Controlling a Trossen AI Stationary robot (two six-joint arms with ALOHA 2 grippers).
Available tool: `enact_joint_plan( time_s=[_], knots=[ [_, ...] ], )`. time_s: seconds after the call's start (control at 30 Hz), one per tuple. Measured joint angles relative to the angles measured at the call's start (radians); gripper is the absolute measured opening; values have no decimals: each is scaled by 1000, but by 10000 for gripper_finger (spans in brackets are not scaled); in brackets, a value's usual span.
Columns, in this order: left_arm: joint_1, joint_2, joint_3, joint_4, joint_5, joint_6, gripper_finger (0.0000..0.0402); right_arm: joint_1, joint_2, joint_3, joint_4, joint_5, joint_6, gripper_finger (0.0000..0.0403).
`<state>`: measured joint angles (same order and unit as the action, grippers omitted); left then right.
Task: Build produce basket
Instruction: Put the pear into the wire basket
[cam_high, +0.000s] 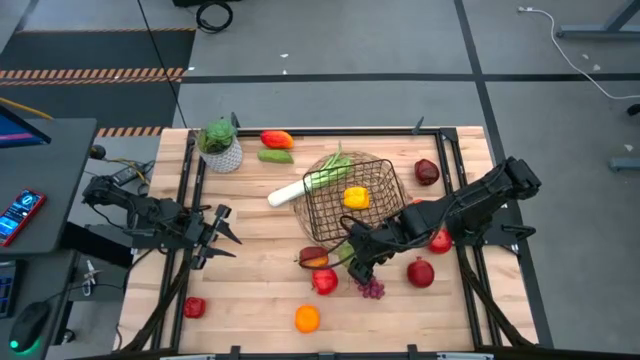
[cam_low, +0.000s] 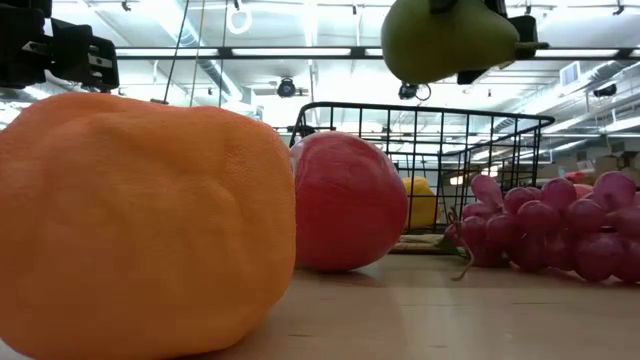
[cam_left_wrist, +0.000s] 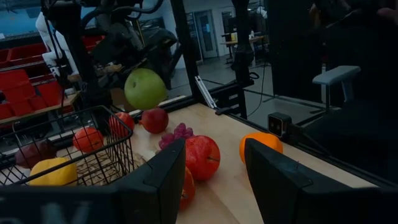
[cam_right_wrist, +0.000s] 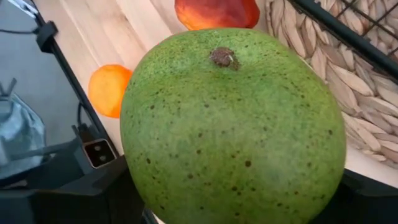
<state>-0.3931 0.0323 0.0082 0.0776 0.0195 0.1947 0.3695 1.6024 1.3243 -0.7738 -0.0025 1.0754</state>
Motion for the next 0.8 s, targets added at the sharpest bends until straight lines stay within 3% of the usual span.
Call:
enact_joint_plan(
  time_s=[0.43, 0.7, 0.8],
  knots=[
    [0, 0, 0, 0, 0, 0, 172, 0, 0, 0, 33, -43, 157, 323],
    [0, 0, 0, 0, 0, 0, 172, -49, 0, 0, 56, -52, 393, 323],
    [0, 0, 0, 0, 0, 0, 172, -70, 0, 0, 59, -111, 535, 323]
  ],
)
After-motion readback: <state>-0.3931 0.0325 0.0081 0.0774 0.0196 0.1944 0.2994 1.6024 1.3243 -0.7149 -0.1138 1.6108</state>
